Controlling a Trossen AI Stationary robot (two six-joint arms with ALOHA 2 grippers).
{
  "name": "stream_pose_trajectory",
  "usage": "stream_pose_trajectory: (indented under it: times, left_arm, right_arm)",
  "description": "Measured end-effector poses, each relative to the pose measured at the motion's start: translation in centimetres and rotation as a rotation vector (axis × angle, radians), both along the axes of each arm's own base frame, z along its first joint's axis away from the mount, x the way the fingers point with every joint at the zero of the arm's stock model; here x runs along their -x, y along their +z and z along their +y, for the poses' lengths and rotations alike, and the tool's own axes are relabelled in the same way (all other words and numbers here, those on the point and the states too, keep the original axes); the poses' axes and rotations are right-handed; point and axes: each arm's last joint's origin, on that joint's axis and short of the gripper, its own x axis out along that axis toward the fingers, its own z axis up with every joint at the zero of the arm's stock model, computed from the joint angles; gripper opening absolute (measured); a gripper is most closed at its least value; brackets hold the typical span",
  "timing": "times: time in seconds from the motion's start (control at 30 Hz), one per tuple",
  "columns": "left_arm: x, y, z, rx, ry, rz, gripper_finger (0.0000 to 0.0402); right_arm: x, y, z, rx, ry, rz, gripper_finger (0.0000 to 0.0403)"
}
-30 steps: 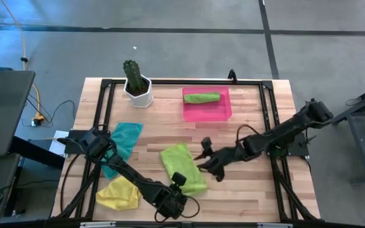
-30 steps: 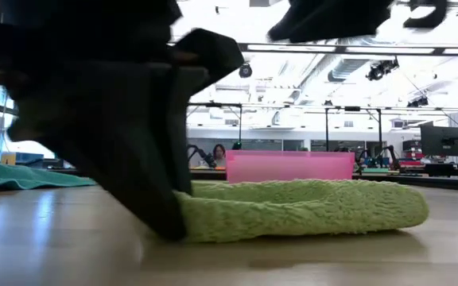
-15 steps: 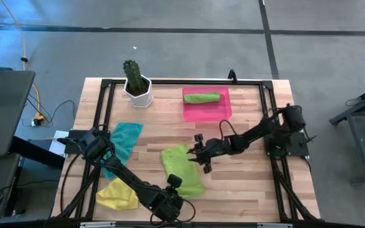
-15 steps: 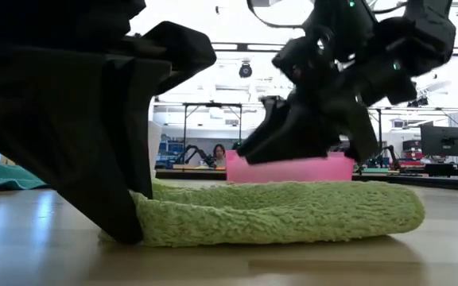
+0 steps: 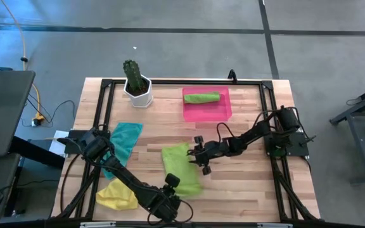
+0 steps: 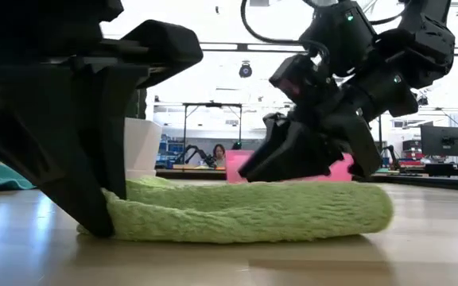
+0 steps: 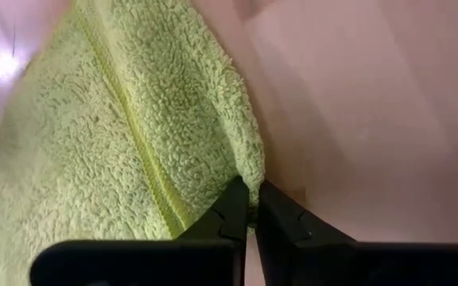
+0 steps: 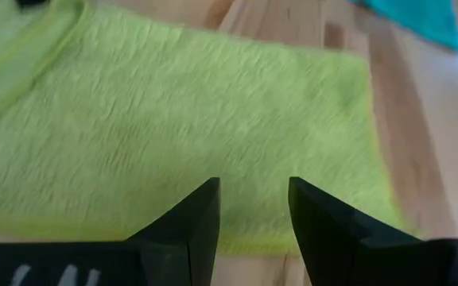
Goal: Roll microfiber towels into tight, uniform cylinder then place into a basket
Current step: Roll the light green microfiber cloth
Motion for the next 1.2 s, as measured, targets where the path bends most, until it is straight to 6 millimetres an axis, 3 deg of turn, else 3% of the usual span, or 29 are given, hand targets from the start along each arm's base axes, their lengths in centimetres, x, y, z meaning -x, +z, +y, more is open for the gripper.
stream_pose_trajectory:
  times: [0.37, 0.63, 0.77, 0.93, 1.2]
  left_arm:
    - [0.2, 0.0, 0.2, -0.022, 0.039, 0.007, 0.0005]
    - [-0.2, 0.6, 0.0, 0.036, 0.188, -0.049, 0.0005]
    - [-0.5, 0.9, -0.2, 0.047, 0.204, -0.074, 0.0005]
    - [-0.6, 0.9, -0.3, 0.057, 0.233, -0.093, 0.0005]
    - [-0.7, 1.0, -0.2, 0.084, 0.303, -0.123, 0.0005]
  right_arm:
    - [0.8, -0.2, 0.3, -0.06, -0.05, 0.114, 0.0141]
    - [3.2, 4.7, 2.6, -0.04, -0.029, 0.111, 0.0141]
    - [4.8, 6.3, 5.7, -0.065, 0.081, 0.06, 0.0141]
    - [6.0, 4.7, 9.4, 0.002, 0.129, 0.038, 0.0141]
    - [5.8, 2.4, 12.7, -0.054, 0.16, -0.086, 0.0141]
